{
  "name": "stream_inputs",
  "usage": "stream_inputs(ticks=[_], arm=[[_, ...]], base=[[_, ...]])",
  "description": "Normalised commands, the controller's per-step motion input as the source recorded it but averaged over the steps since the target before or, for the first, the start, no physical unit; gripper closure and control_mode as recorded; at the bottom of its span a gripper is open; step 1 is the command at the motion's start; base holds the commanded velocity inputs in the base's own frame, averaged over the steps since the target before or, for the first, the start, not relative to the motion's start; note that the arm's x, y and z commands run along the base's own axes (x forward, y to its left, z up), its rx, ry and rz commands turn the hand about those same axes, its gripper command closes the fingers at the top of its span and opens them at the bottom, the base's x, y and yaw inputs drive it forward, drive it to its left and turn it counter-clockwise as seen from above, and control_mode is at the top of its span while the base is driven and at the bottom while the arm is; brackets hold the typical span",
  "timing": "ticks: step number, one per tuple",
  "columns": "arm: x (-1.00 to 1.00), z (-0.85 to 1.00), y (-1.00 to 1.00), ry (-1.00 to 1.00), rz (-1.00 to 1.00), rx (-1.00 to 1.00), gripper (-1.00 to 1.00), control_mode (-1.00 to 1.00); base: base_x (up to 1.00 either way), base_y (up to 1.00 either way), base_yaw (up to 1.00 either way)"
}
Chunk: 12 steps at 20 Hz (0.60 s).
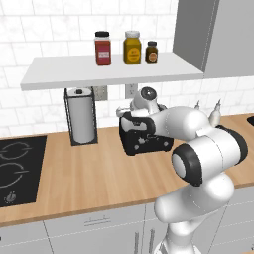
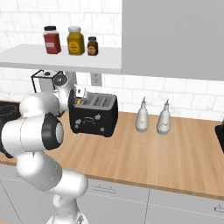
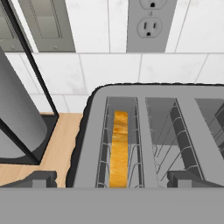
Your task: Start the toaster. Once the lever pops up, take the bread to the plate on the dining counter.
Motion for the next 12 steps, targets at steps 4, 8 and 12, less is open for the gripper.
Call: stream_inputs(ticks=[4, 8, 12], arm=[[0.0, 0.0, 0.0, 0.0, 0.0, 0.0, -1.0, -1.0], [0.0, 0.0, 0.0, 0.0, 0.0, 0.0, -1.0, -1.0], [0.0, 0.0, 0.0, 0.0, 0.0, 0.0, -1.0, -1.0]], base=[[0.0, 0.0, 0.0], [0.0, 0.0, 0.0], [0.0, 0.0, 0.0]])
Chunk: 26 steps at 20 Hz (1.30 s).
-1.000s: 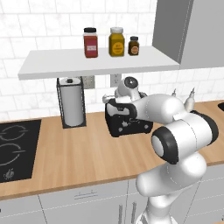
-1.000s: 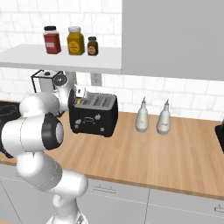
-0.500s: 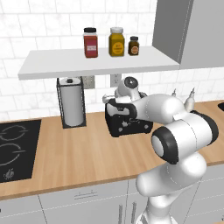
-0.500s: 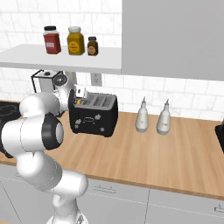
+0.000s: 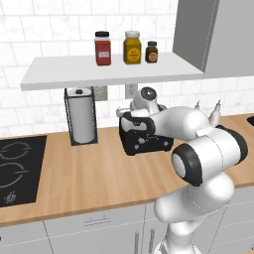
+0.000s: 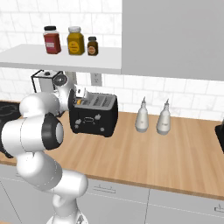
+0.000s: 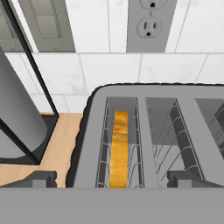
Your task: Start the toaster. Once the lever pops up, take the bread to the plate on the dining counter.
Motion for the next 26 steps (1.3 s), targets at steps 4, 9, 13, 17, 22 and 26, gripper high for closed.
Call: stream_inputs(ticks=[4, 9, 13, 17, 22, 26], arm=[[0.0, 0.0, 0.0, 0.0, 0.0, 0.0, -1.0, -1.0], [0.0, 0.0, 0.0, 0.0, 0.0, 0.0, -1.0, -1.0], [0.0, 0.0, 0.0, 0.0, 0.0, 0.0, -1.0, -1.0], [0.0, 0.0, 0.0, 0.0, 0.0, 0.0, -1.0, -1.0], [0.0, 0.0, 0.0, 0.0, 0.0, 0.0, -1.0, -1.0], [0.0, 0.0, 0.0, 0.0, 0.0, 0.0, -1.0, -1.0]], base=[[0.0, 0.0, 0.0], [0.0, 0.0, 0.0], [0.0, 0.0, 0.0], [0.0, 0.0, 0.0], [0.0, 0.0, 0.0], [0.0, 0.0, 0.0]])
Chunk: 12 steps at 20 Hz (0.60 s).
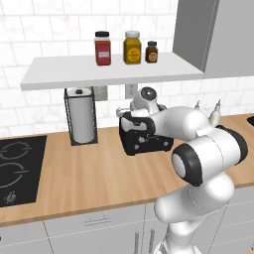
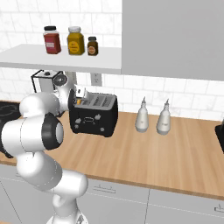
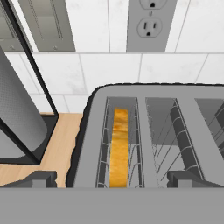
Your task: Start the toaster. Once the lever pops up, take the bread to the plate on the dining counter.
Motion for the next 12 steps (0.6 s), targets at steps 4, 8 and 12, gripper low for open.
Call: stream_inputs(ticks=[4, 8, 12], arm=[[0.0, 0.0, 0.0, 0.0, 0.0, 0.0, -1.0, -1.0], [0.0, 0.0, 0.0, 0.0, 0.0, 0.0, -1.0, -1.0], [0.0, 0.0, 0.0, 0.0, 0.0, 0.0, -1.0, -1.0]], base=[[0.0, 0.0, 0.0], [0.0, 0.0, 0.0], [0.0, 0.0, 0.0]])
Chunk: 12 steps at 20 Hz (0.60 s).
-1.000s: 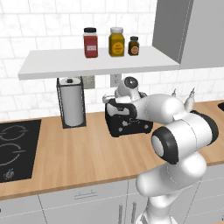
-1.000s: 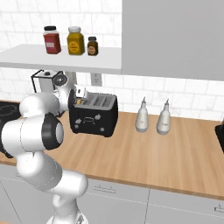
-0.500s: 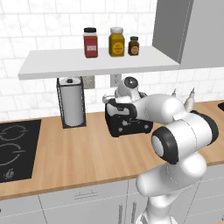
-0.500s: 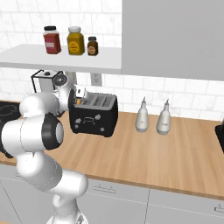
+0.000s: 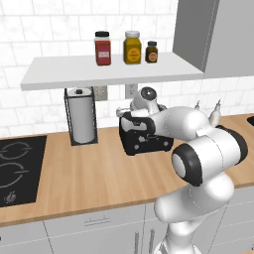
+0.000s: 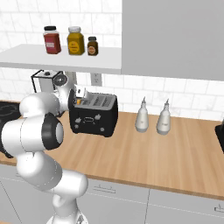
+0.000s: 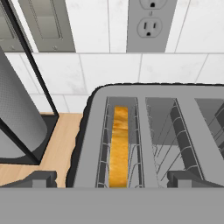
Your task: Start the toaster. Once the lever pops up, take the bread to the plate on the dining counter.
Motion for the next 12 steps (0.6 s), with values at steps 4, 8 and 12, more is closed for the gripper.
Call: stream_inputs(ticks=[4, 8, 12], arm=[[0.0, 0.0, 0.0, 0.0, 0.0, 0.0, -1.0, -1.0], [0.0, 0.0, 0.0, 0.0, 0.0, 0.0, -1.0, -1.0], [0.0, 0.0, 0.0, 0.0, 0.0, 0.0, -1.0, -1.0]], base=[[0.0, 0.0, 0.0], [0.0, 0.0, 0.0], [0.0, 0.0, 0.0]])
